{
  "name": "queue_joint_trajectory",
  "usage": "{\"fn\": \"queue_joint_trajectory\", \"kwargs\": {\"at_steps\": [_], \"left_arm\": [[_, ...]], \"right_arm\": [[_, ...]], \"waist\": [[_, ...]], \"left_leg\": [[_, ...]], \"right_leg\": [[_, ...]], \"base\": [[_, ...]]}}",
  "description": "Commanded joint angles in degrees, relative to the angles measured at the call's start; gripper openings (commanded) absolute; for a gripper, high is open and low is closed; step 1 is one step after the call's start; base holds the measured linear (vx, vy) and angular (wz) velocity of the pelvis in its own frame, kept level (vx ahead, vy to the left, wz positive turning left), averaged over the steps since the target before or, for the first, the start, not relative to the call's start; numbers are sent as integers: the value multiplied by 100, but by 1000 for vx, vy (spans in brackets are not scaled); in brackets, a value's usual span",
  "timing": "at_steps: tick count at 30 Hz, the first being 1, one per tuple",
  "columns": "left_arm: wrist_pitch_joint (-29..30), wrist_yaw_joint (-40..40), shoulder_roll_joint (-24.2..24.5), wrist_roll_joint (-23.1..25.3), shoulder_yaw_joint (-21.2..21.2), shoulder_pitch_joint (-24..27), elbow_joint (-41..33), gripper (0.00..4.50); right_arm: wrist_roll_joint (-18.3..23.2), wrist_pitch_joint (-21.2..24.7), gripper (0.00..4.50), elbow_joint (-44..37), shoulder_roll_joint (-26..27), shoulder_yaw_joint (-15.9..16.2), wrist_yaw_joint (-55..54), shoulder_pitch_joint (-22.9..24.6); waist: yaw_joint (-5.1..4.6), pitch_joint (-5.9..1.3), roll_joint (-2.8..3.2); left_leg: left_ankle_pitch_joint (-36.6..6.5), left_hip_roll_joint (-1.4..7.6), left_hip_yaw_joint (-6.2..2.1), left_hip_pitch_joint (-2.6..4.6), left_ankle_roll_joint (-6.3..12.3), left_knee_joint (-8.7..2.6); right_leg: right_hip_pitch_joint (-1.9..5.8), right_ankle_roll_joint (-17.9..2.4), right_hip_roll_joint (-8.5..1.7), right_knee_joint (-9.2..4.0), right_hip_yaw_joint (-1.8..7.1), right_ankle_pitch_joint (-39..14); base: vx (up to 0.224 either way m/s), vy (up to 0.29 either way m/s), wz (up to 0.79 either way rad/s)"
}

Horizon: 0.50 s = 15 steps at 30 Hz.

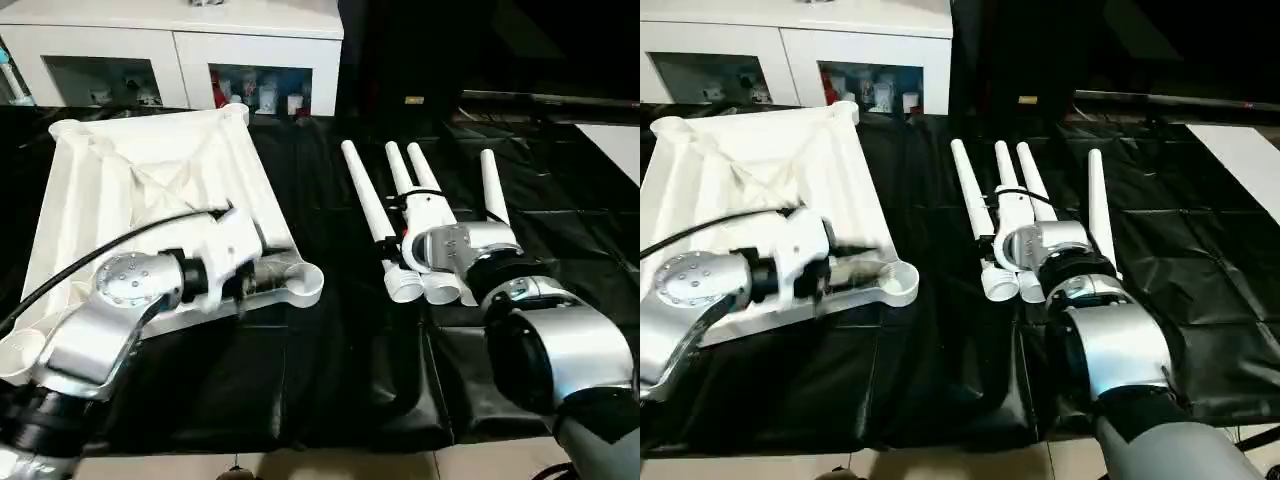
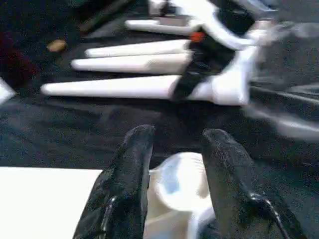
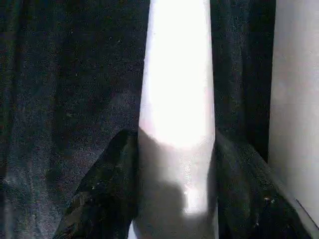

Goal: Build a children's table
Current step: Pick table leg

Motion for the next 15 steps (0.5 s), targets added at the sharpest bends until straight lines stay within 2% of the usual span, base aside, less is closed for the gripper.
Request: {"fn": "queue_joint_trajectory", "kwargs": {"at_steps": [1, 2, 3, 4, 5, 6, 7, 8, 9, 11, 12, 13, 14, 15], "left_arm": [[47, 460, -152, 50, 245, -250, 160, 186], [63, 757, -282, 85, 343, -364, 303, 186], [60, 796, -299, 92, 353, -378, 324, 213], [46, 890, -343, 110, 380, -414, 374, 213], [-46, 1078, -466, 148, 454, -487, 473, 219], [-46, 1078, -466, 148, 454, -487, 473, 219], [-12, 1166, -568, 90, 525, -532, 488, 238], [52, 1218, -636, 30, 569, -557, 486, 238], [66, 1285, -688, 19, 593, -588, 500, 252], [95, 1302, -748, -29, 617, -618, 507, 260], [244, 1267, -860, -193, 654, -665, 435, 265], [413, 1246, -945, -352, 688, -708, 355, 273], [682, 1244, -1086, -595, 744, -780, 223, 284], [835, 1293, -1202, -741, 772, -864, 139, 302]], "right_arm": [[165, -168, 188, -242, -74, -122, 254, 27], [271, -334, 188, -422, -89, -189, 475, 46], [289, -354, 188, -448, -92, -202, 504, 50], [337, -414, 188, -521, -99, -233, 585, 67], [462, -708, 188, -834, -111, -298, 892, 204], [462, -708, 188, -834, -111, -298, 892, 204], [476, -944, 188, -1189, -110, -223, 1173, 377], [484, -1008, 188, -1428, -104, -168, 1304, 497], [505, -1033, 188, -1648, -94, -132, 1404, 603], [566, -984, 188, -1839, -83, -135, 1500, 694], [712, -934, 188, -2243, -74, -146, 1752, 890], [871, -897, 188, -2517, -73, -193, 1951, 1016], [1149, -866, 188, -3004, -67, -268, 2309, 1244], [1387, -782, 188, -3430, -72, -315, 2599, 1439]], "waist": [[-18, -452, 77], [-13, -454, 107], [-21, -450, 78], [-7, -476, 61], [-7, -467, 85], [5, -462, 83], [17, -479, 152], [17, -468, 148], [25, -484, 166], [29, -485, 149], [27, -478, 180], [34, -484, 164], [39, -470, 147], [89, -485, 137]], "left_leg": [[80, 318, -55, 69, 54, -333], [63, 317, -58, 71, 62, -327], [28, 318, -51, 67, 91, -326], [113, 320, -69, 63, 154, -320], [149, 317, -68, 56, 212, -316], [120, 323, -66, 50, 228, -315], [137, 321, -87, 56, 267, -304], [120, 321, -78, 53, 284, -305], [135, 333, -93, 62, 290, -294], [170, 324, -88, 61, 336, -294], [104, 322, -87, 64, 320, -298], [59, 337, -96, 61, 309, -295], [22, 322, -74, 54, 313, -303], [60, 354, -82, 66, 360, -286]], "right_leg": [[311, -1456, -537, -262, 300, 951], [305, -1464, -535, -263, 296, 1010], [312, -1455, -531, -278, 301, 1057], [340, -1482, -548, -247, 294, 1196], [326, -1507, -539, -253, 289, 1276], [330, -1500, -542, -253, 291, 1300], [327, -1543, -555, -235, 279, 1385], [328, -1532, -544, -254, 279, 1410], [336, -1573, -556, -231, 279, 1499], [339, -1625, -538, -242, 274, 1566], [335, -1654, -528, -256, 267, 1506], [347, -1671, -550, -245, 270, 1484], [370, -1662, -531, -253, 275, 1495], [367, -1652, -547, -243, 277, 1603]], "base": [[0, 0, 0], [0, 0, 0], [0, 0, 0], [0, 0, 0], [0, 0, 0], [0, 0, 0], [0, 0, 0], [0, 0, 0], [0, 0, 0], [0, 0, 0], [0, 0, 0], [0, 0, 0], [0, 0, 0], [0, 0, 0]]}}
